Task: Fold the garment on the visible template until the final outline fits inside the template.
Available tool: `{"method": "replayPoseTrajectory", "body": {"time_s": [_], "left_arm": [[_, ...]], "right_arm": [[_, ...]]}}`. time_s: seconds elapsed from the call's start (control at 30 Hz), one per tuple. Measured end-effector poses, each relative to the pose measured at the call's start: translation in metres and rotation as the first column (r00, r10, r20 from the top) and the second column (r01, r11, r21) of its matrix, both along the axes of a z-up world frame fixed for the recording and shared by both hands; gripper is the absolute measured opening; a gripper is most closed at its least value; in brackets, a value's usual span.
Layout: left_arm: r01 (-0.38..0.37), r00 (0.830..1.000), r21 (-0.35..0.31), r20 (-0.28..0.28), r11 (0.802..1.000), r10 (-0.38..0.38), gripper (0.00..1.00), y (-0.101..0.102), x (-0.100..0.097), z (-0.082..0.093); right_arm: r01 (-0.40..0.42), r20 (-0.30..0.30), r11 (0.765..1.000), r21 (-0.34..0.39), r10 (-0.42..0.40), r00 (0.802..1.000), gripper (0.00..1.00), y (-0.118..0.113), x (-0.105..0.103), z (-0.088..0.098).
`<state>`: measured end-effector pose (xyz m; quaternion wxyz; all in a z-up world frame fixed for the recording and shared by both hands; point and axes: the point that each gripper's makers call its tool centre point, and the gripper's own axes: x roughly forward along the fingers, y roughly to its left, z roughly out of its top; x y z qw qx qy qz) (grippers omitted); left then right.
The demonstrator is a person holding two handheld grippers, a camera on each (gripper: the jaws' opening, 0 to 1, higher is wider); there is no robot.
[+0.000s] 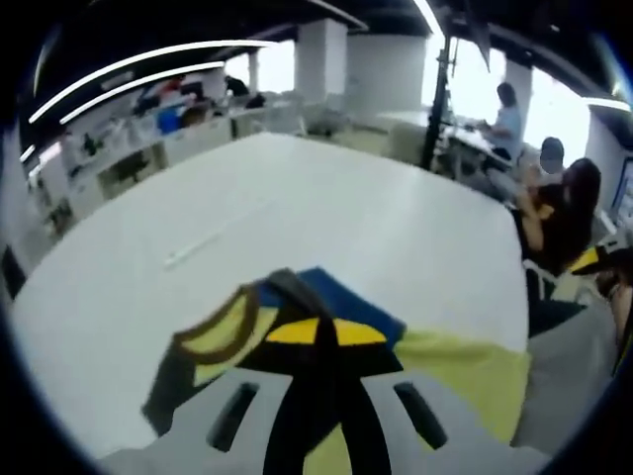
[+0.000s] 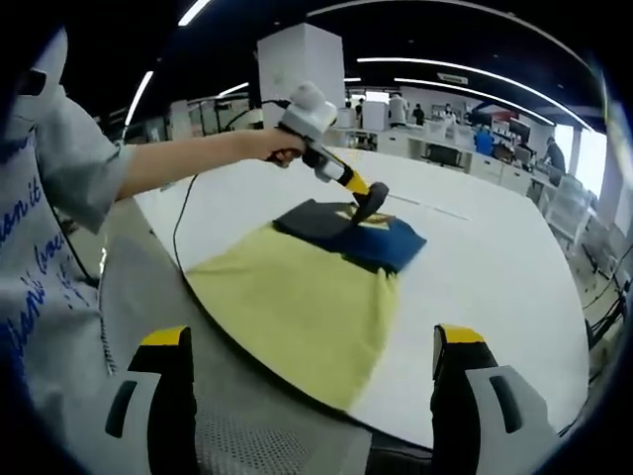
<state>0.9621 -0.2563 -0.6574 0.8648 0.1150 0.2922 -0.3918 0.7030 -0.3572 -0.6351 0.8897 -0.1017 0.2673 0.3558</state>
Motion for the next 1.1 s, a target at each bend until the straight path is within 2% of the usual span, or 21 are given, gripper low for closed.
{"method": "replayPoseTrajectory", "body": {"time_s": [0.43,0.7,1.03,1.1], "left_arm": [[0.025,0.999,0.006,-0.047,1.0,-0.024,0.0,-0.016,-0.003,-0.022],[-0.014,0.998,-0.007,-0.059,1.0,0.014,0.0,-0.017,0.005,-0.035],[0.006,0.993,-0.013,-0.122,1.0,-0.007,0.0,-0.029,-0.002,-0.054],[0.009,0.993,-0.005,-0.117,1.0,-0.009,0.0,-0.031,-0.002,-0.059]], "right_arm": [[0.029,0.01,1.0,0.011,-0.03,1.0,1.0,-0.005,0.001,0.003],[0.035,-0.003,0.999,0.008,-0.035,0.999,1.0,-0.007,-0.002,-0.001],[0.049,-0.017,0.999,0.001,-0.048,0.999,1.0,-0.009,-0.001,-0.005],[0.05,-0.015,0.999,0.003,-0.05,0.999,1.0,-0.009,0.0,-0.005]]}}
